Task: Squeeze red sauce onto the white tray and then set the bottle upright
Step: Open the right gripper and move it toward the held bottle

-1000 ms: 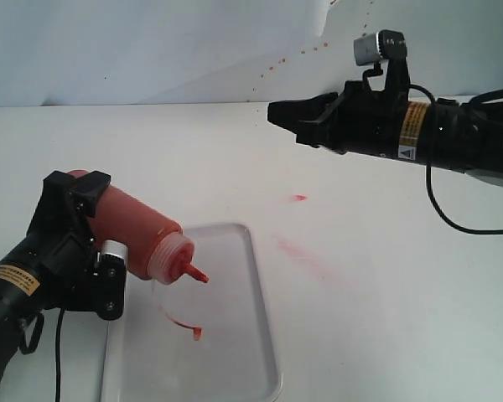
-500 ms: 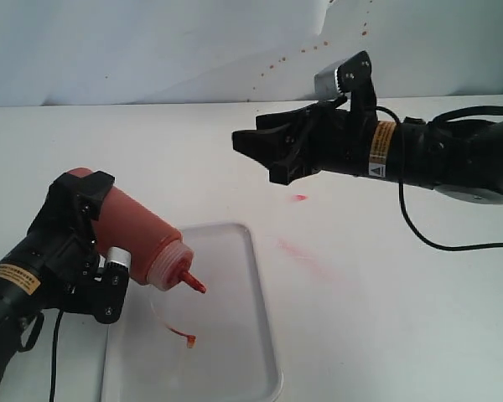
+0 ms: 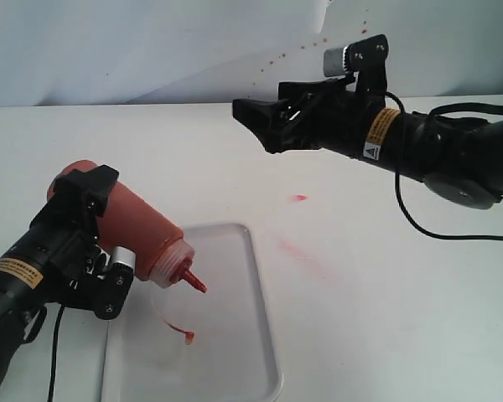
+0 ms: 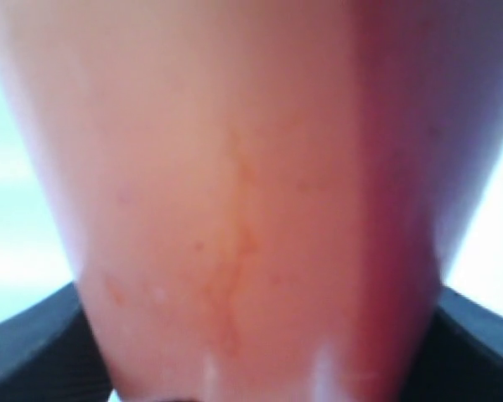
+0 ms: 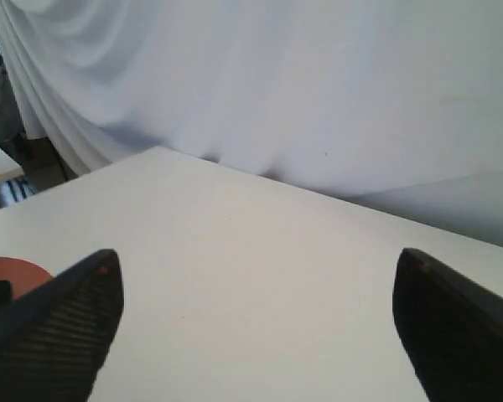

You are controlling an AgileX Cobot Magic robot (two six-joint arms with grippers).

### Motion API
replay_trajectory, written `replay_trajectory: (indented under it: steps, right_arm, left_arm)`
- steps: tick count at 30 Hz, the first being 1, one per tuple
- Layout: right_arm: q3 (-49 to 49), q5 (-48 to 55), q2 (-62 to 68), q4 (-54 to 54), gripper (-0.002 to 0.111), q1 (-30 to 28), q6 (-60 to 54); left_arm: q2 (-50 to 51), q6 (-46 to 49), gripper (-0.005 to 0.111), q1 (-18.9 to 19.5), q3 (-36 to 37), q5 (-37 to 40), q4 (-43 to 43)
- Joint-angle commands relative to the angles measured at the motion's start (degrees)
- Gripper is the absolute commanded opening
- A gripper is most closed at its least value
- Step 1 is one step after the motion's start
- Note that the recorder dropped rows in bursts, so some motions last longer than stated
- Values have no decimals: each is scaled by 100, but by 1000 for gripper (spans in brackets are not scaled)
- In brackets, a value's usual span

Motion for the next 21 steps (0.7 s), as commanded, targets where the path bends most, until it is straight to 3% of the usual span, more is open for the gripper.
replay_trajectory:
  steps: [1,4,8,11,14,21]
  right_arm:
    - [-450,1648,5,-317,80,17,199]
    - [-857,2670,5,-1389,80,17,1023]
    - [-936,1834,5,-2542,78,2,1928]
    - [-1024,1188,5,-2891,68,2,2371]
    - [-1220,1250,5,-3317,59,2,2927]
    - [-1298,1340,5,-3855,59,-20,3170]
  left_arm:
    - [-34,-10,0,-24,-174,-273,-27]
    - [-34,3,0,-24,-270,-273,-27]
    - [-34,293,0,-24,-323,-273,-27]
    - [-34,368,0,-24,-323,-273,-27]
    - [-34,386,0,-24,-323,-273,-27]
    - [-34,386,0,-24,-323,-273,-27]
